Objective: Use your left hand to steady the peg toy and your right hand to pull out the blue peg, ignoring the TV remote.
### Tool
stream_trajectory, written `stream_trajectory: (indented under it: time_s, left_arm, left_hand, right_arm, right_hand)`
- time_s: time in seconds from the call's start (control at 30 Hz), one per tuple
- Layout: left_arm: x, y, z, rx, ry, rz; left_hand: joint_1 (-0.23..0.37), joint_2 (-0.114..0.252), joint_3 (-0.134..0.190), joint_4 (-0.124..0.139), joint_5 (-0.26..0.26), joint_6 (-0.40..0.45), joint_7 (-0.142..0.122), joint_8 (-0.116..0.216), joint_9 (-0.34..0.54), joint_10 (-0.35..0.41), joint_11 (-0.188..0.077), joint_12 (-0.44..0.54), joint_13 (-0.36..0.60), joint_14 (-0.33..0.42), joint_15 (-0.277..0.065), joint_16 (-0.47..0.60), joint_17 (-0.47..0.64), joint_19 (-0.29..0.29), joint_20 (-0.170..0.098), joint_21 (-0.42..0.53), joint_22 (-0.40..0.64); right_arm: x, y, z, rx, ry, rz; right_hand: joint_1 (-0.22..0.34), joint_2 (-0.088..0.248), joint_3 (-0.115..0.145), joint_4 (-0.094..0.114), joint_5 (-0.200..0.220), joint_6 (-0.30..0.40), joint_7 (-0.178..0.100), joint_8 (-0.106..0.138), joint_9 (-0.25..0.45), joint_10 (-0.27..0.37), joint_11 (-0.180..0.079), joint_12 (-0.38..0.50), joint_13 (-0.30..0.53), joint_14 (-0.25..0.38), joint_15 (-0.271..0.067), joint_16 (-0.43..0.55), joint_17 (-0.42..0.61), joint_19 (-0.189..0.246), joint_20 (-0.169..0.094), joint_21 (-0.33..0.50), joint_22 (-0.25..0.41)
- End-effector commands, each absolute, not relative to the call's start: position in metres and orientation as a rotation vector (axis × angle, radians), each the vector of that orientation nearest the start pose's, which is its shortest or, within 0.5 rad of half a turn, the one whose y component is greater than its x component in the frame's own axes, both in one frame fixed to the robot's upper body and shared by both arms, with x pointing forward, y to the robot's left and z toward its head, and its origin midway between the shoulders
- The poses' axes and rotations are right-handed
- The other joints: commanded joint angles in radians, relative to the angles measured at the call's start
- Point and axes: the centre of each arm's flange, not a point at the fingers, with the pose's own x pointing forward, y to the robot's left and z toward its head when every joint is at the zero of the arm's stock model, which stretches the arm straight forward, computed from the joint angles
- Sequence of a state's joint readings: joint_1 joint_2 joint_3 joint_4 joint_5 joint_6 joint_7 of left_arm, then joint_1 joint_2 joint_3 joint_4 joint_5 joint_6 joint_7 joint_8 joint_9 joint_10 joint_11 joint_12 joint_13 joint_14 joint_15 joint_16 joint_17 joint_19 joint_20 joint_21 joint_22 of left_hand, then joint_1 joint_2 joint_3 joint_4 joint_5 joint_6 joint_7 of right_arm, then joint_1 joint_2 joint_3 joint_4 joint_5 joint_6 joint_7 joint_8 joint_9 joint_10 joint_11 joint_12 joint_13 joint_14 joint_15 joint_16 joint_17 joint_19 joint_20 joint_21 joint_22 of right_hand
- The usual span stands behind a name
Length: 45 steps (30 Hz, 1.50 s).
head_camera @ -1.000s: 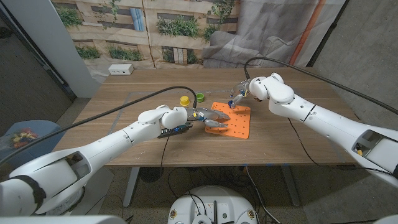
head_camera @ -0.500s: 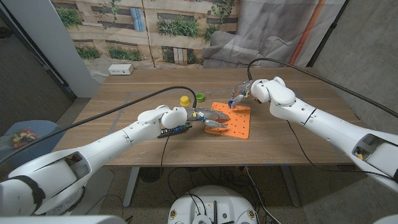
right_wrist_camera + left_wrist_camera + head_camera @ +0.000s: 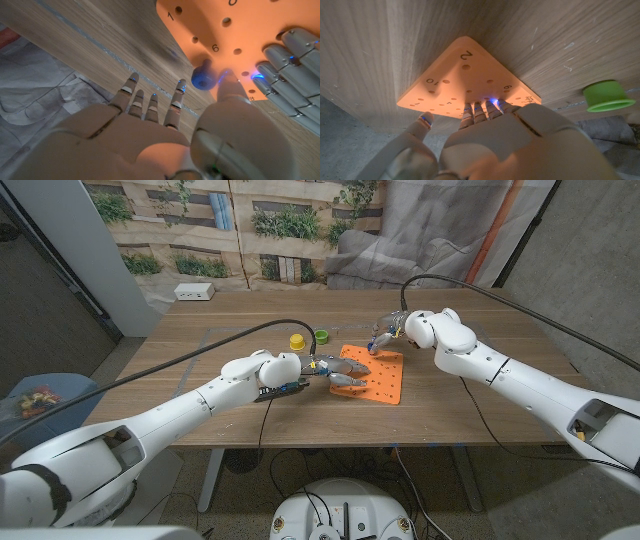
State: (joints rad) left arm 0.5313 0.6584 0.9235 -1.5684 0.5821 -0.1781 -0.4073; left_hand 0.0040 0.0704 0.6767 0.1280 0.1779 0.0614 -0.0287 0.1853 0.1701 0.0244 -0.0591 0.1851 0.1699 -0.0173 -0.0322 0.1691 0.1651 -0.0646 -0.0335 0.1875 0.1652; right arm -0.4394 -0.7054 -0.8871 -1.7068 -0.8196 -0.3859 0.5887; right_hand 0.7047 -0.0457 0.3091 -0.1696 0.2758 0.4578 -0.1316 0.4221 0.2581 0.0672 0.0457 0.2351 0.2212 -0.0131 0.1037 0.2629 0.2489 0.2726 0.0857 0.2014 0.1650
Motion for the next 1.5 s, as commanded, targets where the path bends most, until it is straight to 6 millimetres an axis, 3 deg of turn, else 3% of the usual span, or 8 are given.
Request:
stream_trajectory:
  time_s: [0.03, 0.3, 0.63, 0.97, 1.17, 1.5]
  left_arm:
    - [0.611, 0.086, -0.058, 1.714, -0.603, -0.713]
    - [0.61, 0.088, -0.059, 1.703, -0.595, -0.706]
    - [0.61, 0.088, -0.059, 1.703, -0.589, -0.704]
    - [0.611, 0.086, -0.059, 1.701, -0.586, -0.71]
    - [0.613, 0.085, -0.059, 1.698, -0.588, -0.716]
    - [0.613, 0.084, -0.06, 1.695, -0.586, -0.718]
  left_hand:
    - [0.014, 0.09, 0.006, 0.0, 0.003, 0.006, 0.001, 0.0, 0.003, 0.007, -0.004, 0.006, 0.003, 0.009, -0.059, 0.007, 0.002, 0.004, -0.162, 0.005, 0.005]
    - [0.014, 0.09, 0.007, -0.001, 0.003, 0.008, 0.001, -0.001, 0.003, 0.008, -0.002, 0.006, 0.003, 0.009, -0.059, 0.007, 0.002, 0.004, -0.162, 0.005, 0.005]
    - [0.014, 0.089, 0.008, -0.002, 0.003, 0.008, 0.0, -0.002, 0.003, 0.009, -0.004, 0.006, 0.003, 0.01, -0.058, 0.007, 0.002, 0.005, -0.161, 0.005, 0.005]
    - [0.014, 0.089, 0.01, -0.002, 0.003, 0.009, 0.0, -0.002, 0.003, 0.009, -0.004, 0.006, 0.003, 0.011, -0.058, 0.007, 0.002, 0.005, -0.161, 0.004, 0.005]
    - [0.013, 0.089, 0.01, -0.002, 0.003, 0.011, 0.0, -0.002, 0.003, 0.01, -0.005, 0.006, 0.003, 0.011, -0.058, 0.007, 0.002, 0.005, -0.161, 0.004, 0.005]
    - [0.013, 0.088, 0.011, -0.002, 0.003, 0.012, 0.0, -0.003, 0.003, 0.01, -0.005, 0.005, 0.003, 0.012, -0.059, 0.007, 0.002, 0.007, -0.161, 0.004, 0.005]
  right_arm:
    - [0.633, -0.166, 0.044, -1.807, -0.248, 0.14]
    - [0.632, -0.166, 0.038, -1.79, -0.268, 0.108]
    - [0.632, -0.165, 0.032, -1.775, -0.287, 0.091]
    - [0.632, -0.165, 0.03, -1.748, -0.332, 0.053]
    - [0.633, -0.164, 0.029, -1.735, -0.345, 0.04]
    - [0.634, -0.164, 0.027, -1.712, -0.353, 0.015]
  right_hand:
    - [0.015, 0.002, 0.012, -0.003, -0.006, 0.027, -0.003, 0.014, 0.001, 0.022, -0.002, 0.007, 0.001, 0.019, -0.005, 0.01, 0.005, 0.02, -0.003, 0.002, 0.003]
    - [0.052, 0.003, 0.024, -0.009, -0.014, 0.064, -0.024, 0.035, -0.001, 0.034, -0.007, 0.005, 0.001, 0.03, -0.017, 0.013, 0.006, 0.035, -0.009, 0.001, 0.003]
    - [0.075, -0.003, 0.029, -0.009, -0.023, 0.096, -0.028, 0.052, -0.003, 0.049, -0.013, 0.006, 0.0, 0.047, -0.022, 0.019, 0.007, 0.053, -0.019, 0.002, 0.003]
    - [0.104, -0.01, 0.034, -0.005, -0.04, 0.162, -0.048, 0.093, 0.004, 0.086, -0.036, 0.011, 0.0, 0.083, -0.048, 0.033, 0.011, 0.086, -0.026, 0.005, 0.004]
    - [0.117, -0.014, 0.035, -0.002, -0.05, 0.196, -0.066, 0.116, 0.009, 0.097, -0.074, 0.008, -0.001, 0.104, -0.068, 0.043, 0.016, 0.107, -0.031, 0.005, 0.004]
    - [0.136, -0.011, 0.041, -0.001, -0.057, 0.238, -0.076, 0.141, 0.012, 0.12, -0.084, 0.009, -0.002, 0.121, -0.082, 0.052, 0.022, 0.139, -0.043, 0.01, 0.004]
